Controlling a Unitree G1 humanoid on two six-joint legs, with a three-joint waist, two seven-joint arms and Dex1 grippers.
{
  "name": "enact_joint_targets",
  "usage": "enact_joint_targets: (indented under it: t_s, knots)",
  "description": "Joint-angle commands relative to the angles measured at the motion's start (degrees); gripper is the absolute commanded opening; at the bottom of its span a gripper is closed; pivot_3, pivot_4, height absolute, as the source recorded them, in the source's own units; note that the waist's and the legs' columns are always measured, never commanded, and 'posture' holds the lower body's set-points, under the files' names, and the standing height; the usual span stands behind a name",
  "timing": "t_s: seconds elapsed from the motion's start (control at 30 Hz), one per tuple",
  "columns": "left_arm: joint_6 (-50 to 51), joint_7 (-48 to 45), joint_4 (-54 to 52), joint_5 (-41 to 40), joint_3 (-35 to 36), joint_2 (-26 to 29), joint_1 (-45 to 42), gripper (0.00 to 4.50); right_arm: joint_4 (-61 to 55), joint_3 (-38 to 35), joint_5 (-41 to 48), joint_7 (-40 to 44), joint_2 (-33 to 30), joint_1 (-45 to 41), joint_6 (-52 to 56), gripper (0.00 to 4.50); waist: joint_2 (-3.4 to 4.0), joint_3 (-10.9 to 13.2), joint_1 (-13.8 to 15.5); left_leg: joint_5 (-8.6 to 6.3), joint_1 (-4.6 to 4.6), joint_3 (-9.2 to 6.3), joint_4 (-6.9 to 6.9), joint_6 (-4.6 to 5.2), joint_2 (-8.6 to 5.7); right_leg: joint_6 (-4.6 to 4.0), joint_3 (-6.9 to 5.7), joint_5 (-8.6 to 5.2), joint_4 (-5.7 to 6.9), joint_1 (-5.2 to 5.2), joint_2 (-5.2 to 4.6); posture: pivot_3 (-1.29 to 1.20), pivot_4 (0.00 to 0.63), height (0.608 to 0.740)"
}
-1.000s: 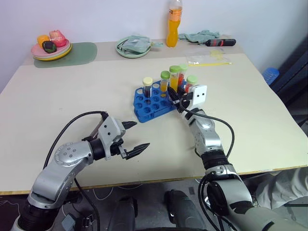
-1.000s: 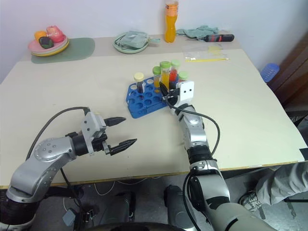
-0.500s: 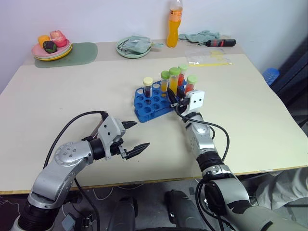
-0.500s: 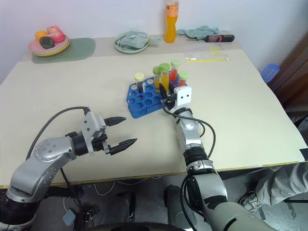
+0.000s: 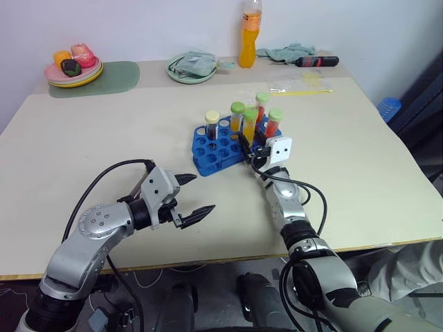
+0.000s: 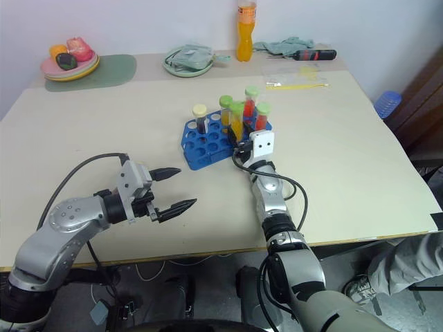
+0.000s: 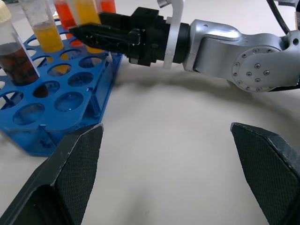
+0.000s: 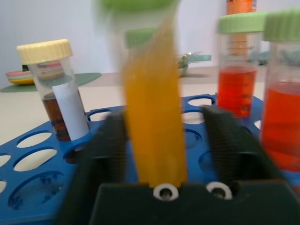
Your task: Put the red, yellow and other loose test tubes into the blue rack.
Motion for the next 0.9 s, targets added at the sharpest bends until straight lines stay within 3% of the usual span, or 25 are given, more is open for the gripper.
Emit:
enact_joint_targets:
  t_s: [0.03, 0.23, 0.4, 0.5, 0.6, 0.73, 0.9]
  knots:
    - [3.86, 1.87, -2.09, -3.86, 3.76, -0.15, -1.12, 4.5, -7.17, 1.56, -0.12, 1.66, -0.45, 0.05, -0.64, 4.24, 0.02, 0.01, 0.0, 0.0, 0.0, 0.0, 0.0, 0.0, 0.0, 0.0, 0.0, 0.0, 0.0, 0.0, 0.0, 0.0, 0.15, 0.74]
    - [13.94, 10.71, -2.72, -8.74, 11.18, -0.88, -5.09, 4.5, -27.36, 3.79, 3.4, 6.56, -3.25, 4.73, 7.2, 4.24, 0.02, 0.01, 0.14, 0.0, -0.03, -0.04, 0.01, 0.0, 0.01, 0.01, -0.02, 0.0, 0.0, -0.01, -0.01, 0.0, 0.15, 0.74]
    - [30.81, 20.05, -0.23, -12.33, 15.42, 0.37, -14.87, 4.5, -41.67, 2.48, 7.06, 6.52, -7.4, 5.16, 17.45, 4.24, 0.0, 0.01, 0.48, 0.0, -0.08, -0.11, 0.08, 0.0, -0.02, 0.02, -0.08, 0.01, 0.0, 0.0, -0.03, 0.0, 0.15, 0.74]
    - [39.93, 21.2, 3.71, -9.78, 11.24, 5.99, -18.9, 4.5, -50.03, 4.21, 10.37, 12.32, -13.29, 6.89, 26.46, 4.24, 0.0, 0.01, 0.17, 0.0, -0.06, -0.13, 0.01, 0.0, -0.03, 0.02, -0.1, 0.0, -0.04, 0.0, -0.02, 0.0, 0.15, 0.74]
    - [52.16, 20.78, 9.16, -10.53, 7.37, 9.7, -24.05, 4.5, -59.52, 9.55, 12.22, 24.21, -24.16, 12.35, 34.53, 4.24, -0.01, 0.01, 0.2, 0.0, -0.07, -0.18, -0.02, 0.01, -0.04, 0.03, -0.15, -0.01, -0.07, 0.0, 0.0, 0.0, 0.15, 0.74]
    - [61.06, 19.69, 12.25, -10.71, 1.77, 13.01, -30.57, 4.5, -69.7, 14.24, 15.94, 35.21, -36.06, 19.31, 43.95, 4.24, -0.08, 0.06, 0.35, 0.0, -0.11, -0.18, 0.0, 0.01, -0.05, 0.02, -0.15, -0.02, -0.08, 0.0, 0.01, 0.0, 0.15, 0.74]
    - [61.7, 19.97, 19.34, -9.57, -4.16, 13.47, -34.96, 4.5, -72.7, 14.84, 16.09, 35.87, -38.32, 20.18, 47.22, 4.24, -0.09, 0.06, 0.01, 0.0, -0.06, -0.16, 0.04, 0.01, -0.05, 0.02, -0.14, -0.02, -0.04, 0.0, 0.03, 0.0, 0.15, 0.74]
